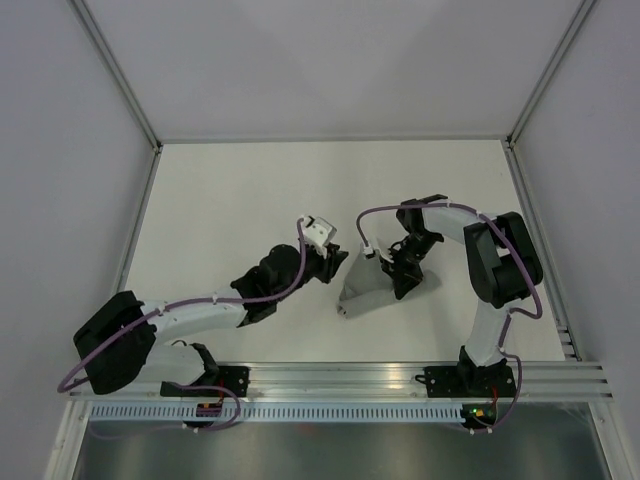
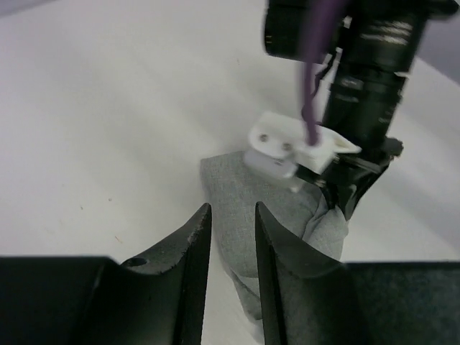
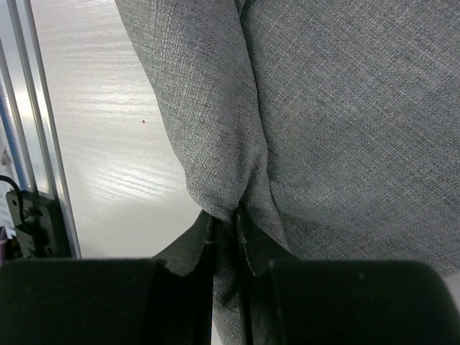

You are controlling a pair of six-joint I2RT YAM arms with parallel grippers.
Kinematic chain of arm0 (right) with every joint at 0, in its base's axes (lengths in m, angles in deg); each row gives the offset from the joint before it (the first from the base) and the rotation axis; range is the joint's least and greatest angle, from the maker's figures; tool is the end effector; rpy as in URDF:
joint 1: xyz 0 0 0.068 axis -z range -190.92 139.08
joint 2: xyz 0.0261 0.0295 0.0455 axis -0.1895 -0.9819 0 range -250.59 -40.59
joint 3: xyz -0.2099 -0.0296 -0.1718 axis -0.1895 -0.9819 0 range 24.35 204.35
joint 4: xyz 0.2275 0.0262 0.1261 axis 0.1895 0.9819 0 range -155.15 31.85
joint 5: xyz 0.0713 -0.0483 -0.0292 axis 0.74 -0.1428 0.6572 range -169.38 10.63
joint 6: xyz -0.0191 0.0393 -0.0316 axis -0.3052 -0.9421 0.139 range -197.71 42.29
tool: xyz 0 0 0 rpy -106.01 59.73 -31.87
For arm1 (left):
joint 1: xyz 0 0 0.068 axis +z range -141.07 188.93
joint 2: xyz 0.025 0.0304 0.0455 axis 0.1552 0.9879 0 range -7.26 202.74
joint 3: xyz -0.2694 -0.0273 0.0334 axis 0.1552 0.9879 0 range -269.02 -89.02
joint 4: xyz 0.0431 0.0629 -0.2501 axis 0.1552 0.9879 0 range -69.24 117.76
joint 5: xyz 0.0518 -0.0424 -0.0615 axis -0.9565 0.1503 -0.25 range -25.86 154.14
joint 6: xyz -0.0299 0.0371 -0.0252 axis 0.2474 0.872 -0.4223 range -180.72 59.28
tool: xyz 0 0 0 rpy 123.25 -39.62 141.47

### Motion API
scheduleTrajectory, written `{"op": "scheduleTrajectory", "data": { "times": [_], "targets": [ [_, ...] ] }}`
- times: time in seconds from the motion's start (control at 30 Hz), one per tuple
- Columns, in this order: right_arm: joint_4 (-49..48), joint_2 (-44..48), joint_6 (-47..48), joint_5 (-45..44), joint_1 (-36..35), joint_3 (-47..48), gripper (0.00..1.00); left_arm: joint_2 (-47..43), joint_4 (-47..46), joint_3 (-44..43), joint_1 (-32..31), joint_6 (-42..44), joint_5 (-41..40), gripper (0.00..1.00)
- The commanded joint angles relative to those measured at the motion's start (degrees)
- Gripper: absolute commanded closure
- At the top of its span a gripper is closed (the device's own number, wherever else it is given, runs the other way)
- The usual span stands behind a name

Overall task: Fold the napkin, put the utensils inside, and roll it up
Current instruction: Roll the napkin with the utensil

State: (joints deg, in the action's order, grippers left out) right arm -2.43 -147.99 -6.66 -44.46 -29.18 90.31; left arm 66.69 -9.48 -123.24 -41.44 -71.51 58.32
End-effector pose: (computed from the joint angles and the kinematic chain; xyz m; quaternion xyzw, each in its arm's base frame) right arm 0.2757 0.1124 0.1482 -0.6391 0.6994 0.3189 0.0270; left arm 0.1825 -0.2146 0.2388 0.2272 0.7283 -0.2949 0.5753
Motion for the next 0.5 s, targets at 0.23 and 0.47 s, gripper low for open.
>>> {"op": "scheduleTrajectory", "data": {
  "times": [0.23,0.47],
  "targets": [
    [2.58,-9.32,1.29,-0.55,0.33,7.17,0.97,8.39,-11.51,0.91,-20.55,34.33,-19.04,0.62],
    [3.81,-11.61,0.15,-0.38,0.24,10.16,0.97,22.45,-8.19,-5.24,-26.44,41.89,-16.95,0.57]
  ]
}}
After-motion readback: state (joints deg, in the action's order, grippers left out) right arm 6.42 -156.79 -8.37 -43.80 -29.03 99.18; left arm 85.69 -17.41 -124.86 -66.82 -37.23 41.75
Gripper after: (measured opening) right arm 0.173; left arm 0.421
